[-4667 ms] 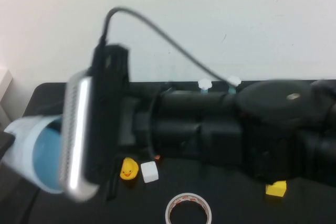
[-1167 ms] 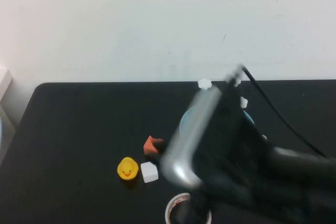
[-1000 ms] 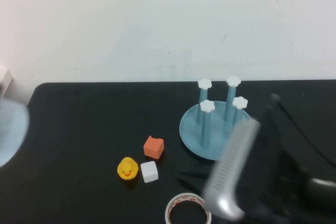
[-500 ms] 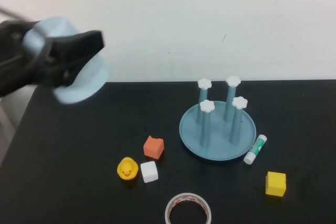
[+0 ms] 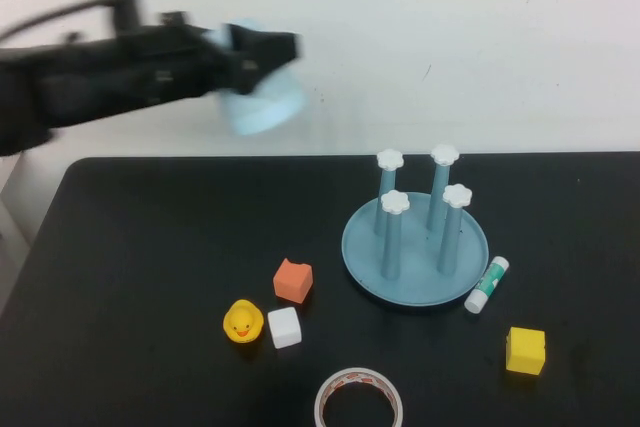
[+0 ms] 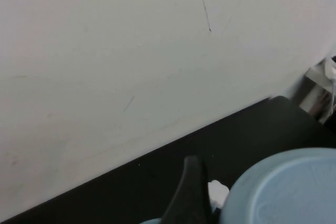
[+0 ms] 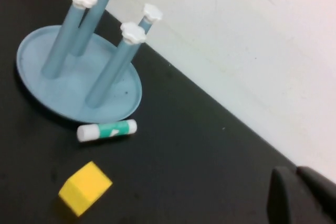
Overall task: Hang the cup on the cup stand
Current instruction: Place the cup on the cup holder
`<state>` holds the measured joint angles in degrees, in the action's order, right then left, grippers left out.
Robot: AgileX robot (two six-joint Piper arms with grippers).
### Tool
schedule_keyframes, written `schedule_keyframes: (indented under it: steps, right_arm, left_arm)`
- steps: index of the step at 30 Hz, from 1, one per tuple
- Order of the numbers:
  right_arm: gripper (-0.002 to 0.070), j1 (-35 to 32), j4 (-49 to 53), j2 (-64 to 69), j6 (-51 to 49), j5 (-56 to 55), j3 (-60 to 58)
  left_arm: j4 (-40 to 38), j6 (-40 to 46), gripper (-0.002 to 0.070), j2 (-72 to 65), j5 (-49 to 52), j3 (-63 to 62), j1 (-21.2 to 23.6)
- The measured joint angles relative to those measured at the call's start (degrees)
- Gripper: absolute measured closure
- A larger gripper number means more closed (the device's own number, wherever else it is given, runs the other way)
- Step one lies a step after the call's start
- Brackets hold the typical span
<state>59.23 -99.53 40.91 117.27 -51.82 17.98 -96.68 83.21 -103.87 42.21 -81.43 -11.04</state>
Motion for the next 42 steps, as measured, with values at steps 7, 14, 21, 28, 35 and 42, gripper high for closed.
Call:
schedule_keyframes:
  steps: [7, 14, 21, 28, 35, 42]
  right_arm:
    - [0.0678, 0.0, 2.79, 0.0, -1.45, -6.86, 0.0]
    - [0.0678, 0.0, 3.18, 0.0, -3.7, -11.91, 0.0]
    - [0.0678, 0.0, 3.37, 0.0, -4.05, -12.27, 0.0]
    - [0.0678, 0.0, 3.76, 0.0, -4.05, -9.8, 0.0]
    - [0.0678, 0.0, 3.82, 0.0, -5.55, -9.21, 0.0]
    - [0.0678, 0.0, 4.55, 0.0, -6.57, -8.99, 0.0]
  left_arm:
    - [-0.14, 2.71, 0.0112, -11.95, -15.5, -13.24, -10.36]
    - [-1.04, 8.76, 0.0112, -20.75, -22.71, -22.42, -15.9]
    - [-1.04, 11.37, 0.0112, -26.17, -22.84, -23.52, -17.46]
    - [-1.04, 12.3, 0.0112, -28.45, -23.29, -23.78, -17.46]
    - [-1.04, 17.96, 0.0113, -29.28, -21.7, -23.78, -17.46]
    - [-1.04, 19.09, 0.0074, -29.76, -20.62, -23.78, -17.46]
